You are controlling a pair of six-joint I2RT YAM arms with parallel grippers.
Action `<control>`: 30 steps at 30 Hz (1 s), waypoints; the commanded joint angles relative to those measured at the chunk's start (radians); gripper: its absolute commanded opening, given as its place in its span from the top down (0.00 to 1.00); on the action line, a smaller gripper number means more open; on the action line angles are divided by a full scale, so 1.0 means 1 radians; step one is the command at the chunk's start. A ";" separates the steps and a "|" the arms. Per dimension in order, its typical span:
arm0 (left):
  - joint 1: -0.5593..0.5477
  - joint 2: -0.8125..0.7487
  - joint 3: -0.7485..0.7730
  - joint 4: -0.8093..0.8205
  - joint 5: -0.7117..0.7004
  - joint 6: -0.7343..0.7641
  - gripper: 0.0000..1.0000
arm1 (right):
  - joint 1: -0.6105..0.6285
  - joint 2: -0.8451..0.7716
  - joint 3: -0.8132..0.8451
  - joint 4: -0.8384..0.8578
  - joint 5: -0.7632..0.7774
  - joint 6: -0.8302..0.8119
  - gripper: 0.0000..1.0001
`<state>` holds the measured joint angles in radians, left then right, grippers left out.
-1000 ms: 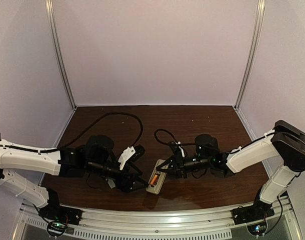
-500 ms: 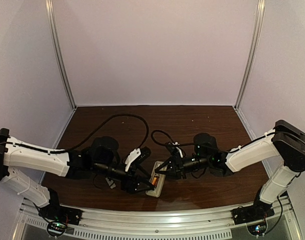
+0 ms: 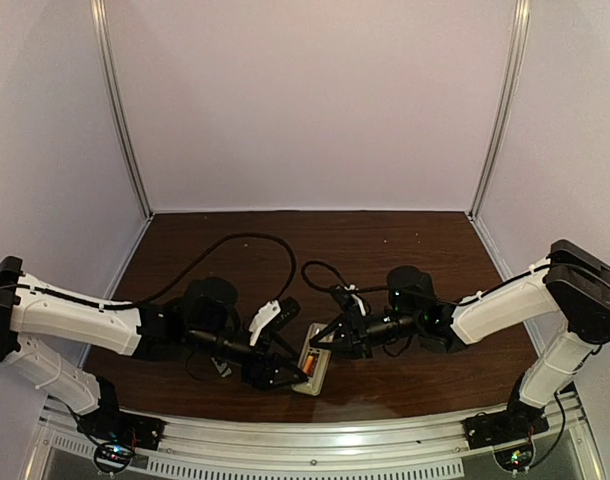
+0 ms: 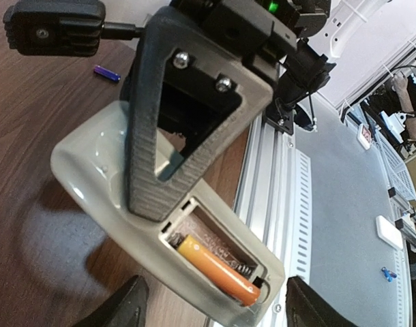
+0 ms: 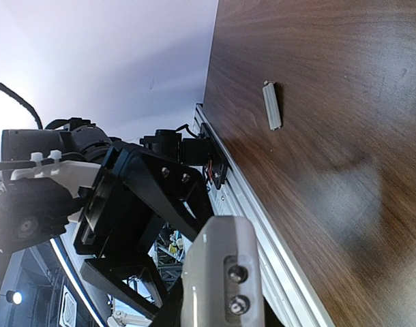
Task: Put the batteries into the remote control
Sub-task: Load the battery into the battery compartment.
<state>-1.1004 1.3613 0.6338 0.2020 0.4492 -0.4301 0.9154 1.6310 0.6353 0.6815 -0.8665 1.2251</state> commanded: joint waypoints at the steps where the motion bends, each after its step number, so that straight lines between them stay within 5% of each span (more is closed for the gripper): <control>1: 0.002 -0.020 -0.025 0.024 -0.017 -0.013 0.28 | 0.010 -0.028 0.017 0.036 -0.011 -0.015 1.00; 30: 0.014 0.056 -0.010 0.084 0.038 -0.056 0.50 | 0.020 -0.028 0.024 0.052 -0.019 -0.011 1.00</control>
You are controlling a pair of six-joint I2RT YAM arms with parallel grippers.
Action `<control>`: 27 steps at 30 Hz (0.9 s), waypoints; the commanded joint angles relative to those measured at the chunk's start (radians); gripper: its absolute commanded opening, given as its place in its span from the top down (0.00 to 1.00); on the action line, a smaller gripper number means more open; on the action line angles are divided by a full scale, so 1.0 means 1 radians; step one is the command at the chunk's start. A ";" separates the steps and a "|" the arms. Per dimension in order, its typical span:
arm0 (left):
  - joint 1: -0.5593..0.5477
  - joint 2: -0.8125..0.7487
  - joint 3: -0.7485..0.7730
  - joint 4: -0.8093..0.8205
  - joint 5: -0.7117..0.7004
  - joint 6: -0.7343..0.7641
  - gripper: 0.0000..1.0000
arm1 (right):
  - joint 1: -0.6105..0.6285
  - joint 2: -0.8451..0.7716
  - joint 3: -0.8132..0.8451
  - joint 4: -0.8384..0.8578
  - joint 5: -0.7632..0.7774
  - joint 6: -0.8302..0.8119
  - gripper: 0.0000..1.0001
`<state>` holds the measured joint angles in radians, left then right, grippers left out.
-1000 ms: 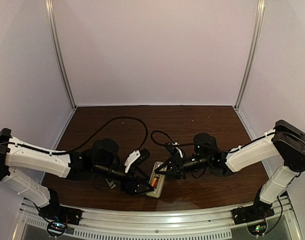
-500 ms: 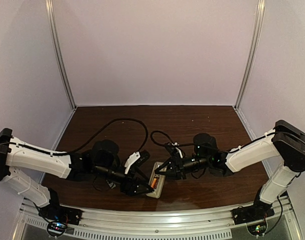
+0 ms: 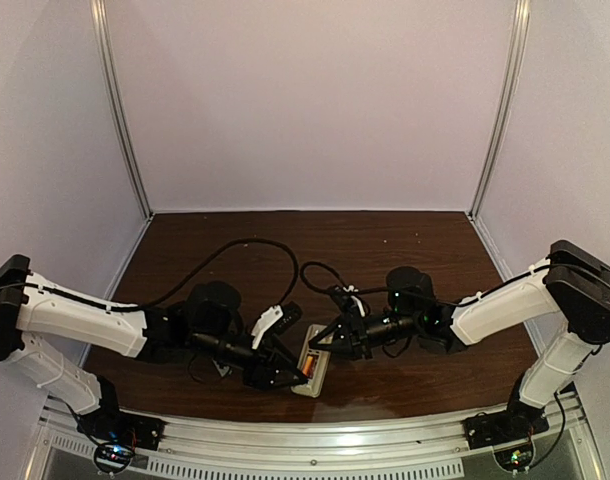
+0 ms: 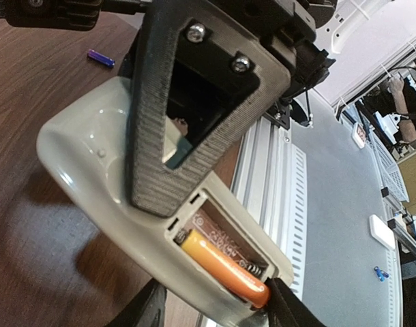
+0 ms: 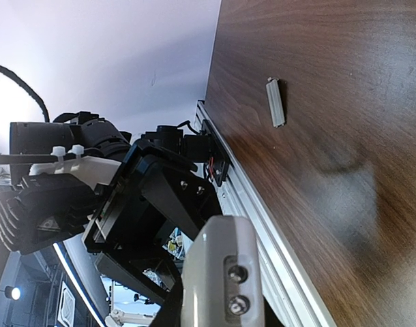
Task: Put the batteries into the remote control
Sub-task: Load the battery into the battery compartment.
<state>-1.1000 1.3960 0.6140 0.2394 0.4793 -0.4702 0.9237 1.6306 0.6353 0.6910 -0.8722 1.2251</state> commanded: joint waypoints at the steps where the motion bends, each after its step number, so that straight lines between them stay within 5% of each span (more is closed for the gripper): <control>1: 0.015 0.023 0.010 0.050 0.010 -0.020 0.51 | 0.012 -0.028 0.024 0.040 -0.013 -0.011 1.00; 27: 0.037 0.172 0.031 0.122 0.086 -0.211 0.76 | 0.021 -0.087 0.042 0.046 0.025 -0.045 1.00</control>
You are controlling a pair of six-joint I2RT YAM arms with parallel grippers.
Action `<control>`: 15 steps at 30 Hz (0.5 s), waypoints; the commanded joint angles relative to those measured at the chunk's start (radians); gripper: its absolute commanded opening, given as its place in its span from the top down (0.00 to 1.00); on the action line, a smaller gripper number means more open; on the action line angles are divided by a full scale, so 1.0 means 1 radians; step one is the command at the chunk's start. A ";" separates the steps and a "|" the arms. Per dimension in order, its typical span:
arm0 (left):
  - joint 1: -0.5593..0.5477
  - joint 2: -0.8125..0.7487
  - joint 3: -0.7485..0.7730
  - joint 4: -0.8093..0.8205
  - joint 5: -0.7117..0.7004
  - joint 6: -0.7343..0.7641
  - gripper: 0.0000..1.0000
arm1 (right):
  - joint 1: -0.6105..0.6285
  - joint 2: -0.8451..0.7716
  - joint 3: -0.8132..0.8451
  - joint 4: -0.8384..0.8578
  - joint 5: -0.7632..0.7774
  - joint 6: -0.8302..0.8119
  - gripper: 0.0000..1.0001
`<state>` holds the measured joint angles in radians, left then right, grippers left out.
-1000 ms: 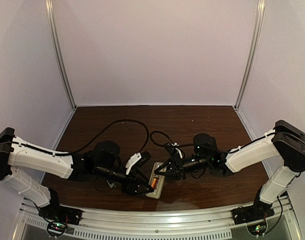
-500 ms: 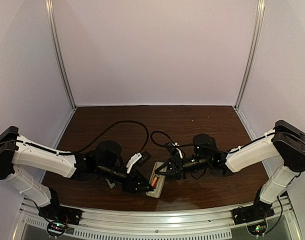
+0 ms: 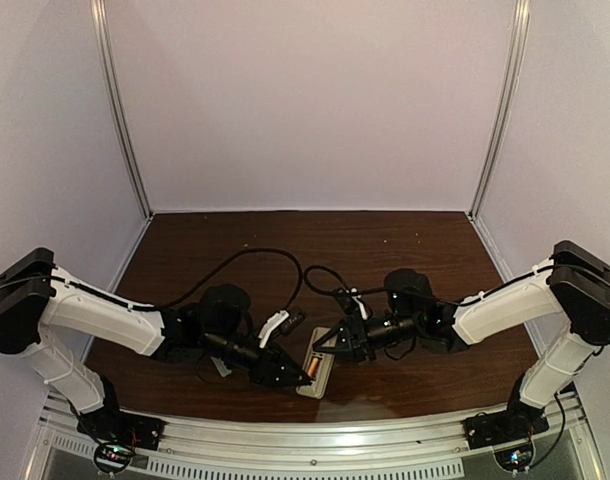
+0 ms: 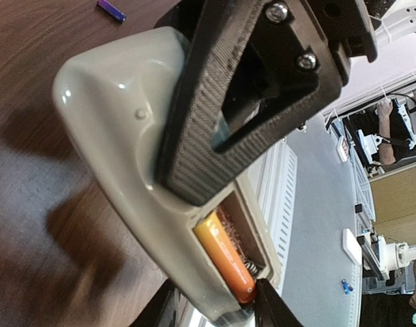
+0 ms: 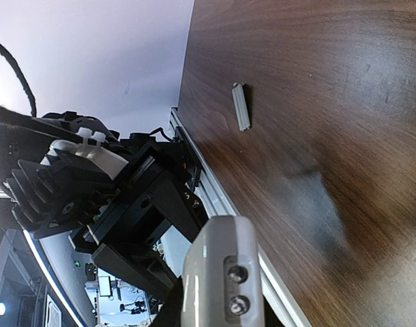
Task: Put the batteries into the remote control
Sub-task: Load the battery into the battery compartment.
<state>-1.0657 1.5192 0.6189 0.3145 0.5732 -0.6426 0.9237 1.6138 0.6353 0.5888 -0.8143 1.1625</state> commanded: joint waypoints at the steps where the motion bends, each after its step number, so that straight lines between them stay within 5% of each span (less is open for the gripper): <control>1: 0.004 0.054 0.027 0.049 -0.007 -0.050 0.76 | 0.021 -0.074 0.046 0.149 -0.032 0.016 1.00; 15: 0.024 0.109 0.059 0.009 0.017 -0.150 0.84 | 0.021 -0.120 0.055 0.182 -0.037 -0.002 1.00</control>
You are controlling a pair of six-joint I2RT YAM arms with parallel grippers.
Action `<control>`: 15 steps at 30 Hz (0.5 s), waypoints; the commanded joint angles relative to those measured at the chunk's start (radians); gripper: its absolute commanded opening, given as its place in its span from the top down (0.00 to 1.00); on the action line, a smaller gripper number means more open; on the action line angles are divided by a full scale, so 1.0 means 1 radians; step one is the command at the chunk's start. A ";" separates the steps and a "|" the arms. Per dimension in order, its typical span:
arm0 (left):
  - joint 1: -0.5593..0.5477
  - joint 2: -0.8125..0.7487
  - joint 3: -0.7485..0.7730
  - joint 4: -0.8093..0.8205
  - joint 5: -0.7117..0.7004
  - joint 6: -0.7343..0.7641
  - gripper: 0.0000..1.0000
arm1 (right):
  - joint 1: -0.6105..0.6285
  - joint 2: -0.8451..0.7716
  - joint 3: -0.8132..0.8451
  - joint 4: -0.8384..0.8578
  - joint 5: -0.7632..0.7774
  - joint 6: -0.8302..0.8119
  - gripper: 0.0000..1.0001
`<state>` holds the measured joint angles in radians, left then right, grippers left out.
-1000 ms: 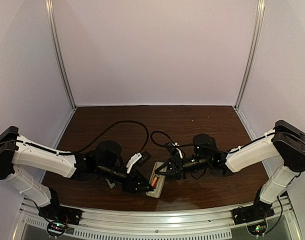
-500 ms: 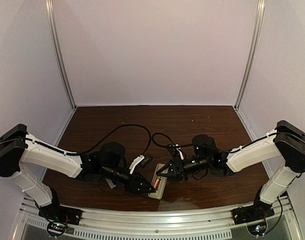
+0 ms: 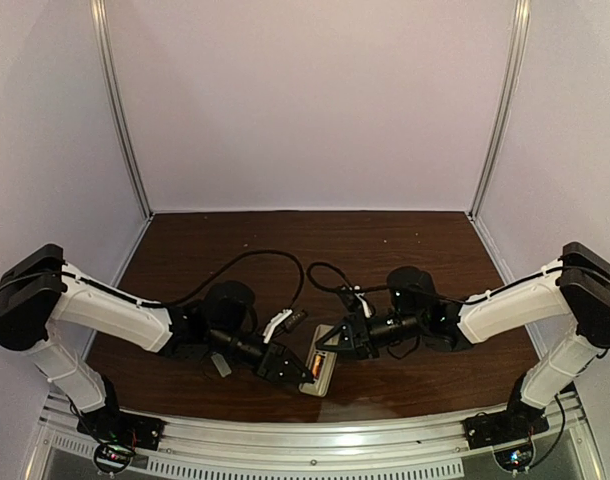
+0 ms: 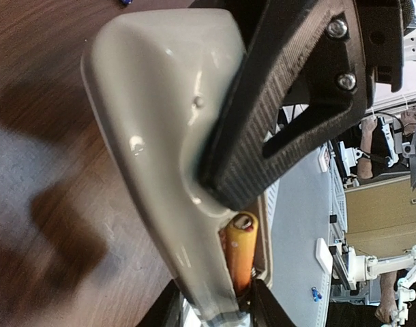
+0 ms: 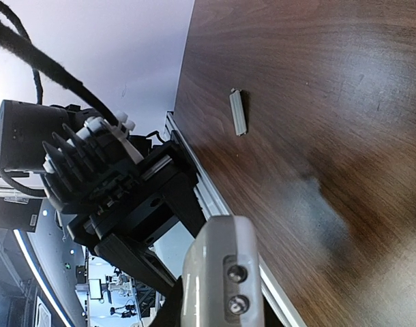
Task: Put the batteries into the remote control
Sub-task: Load the battery into the battery compartment.
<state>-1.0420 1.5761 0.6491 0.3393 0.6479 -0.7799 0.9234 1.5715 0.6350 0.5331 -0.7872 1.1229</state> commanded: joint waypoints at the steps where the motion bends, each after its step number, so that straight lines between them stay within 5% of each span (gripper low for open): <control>1: 0.004 0.054 0.029 -0.022 -0.063 -0.016 0.84 | 0.022 -0.079 0.055 0.238 -0.064 0.037 1.00; 4: 0.007 0.050 0.029 -0.032 -0.068 -0.011 0.82 | 0.020 -0.084 0.054 0.208 -0.055 0.020 1.00; 15: 0.006 -0.087 0.047 -0.065 -0.160 0.101 0.51 | 0.018 -0.105 0.108 -0.086 0.025 -0.136 1.00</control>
<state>-1.0397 1.4979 0.6682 0.3119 0.5655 -0.7349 0.9253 1.5074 0.6899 0.4305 -0.7593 1.0187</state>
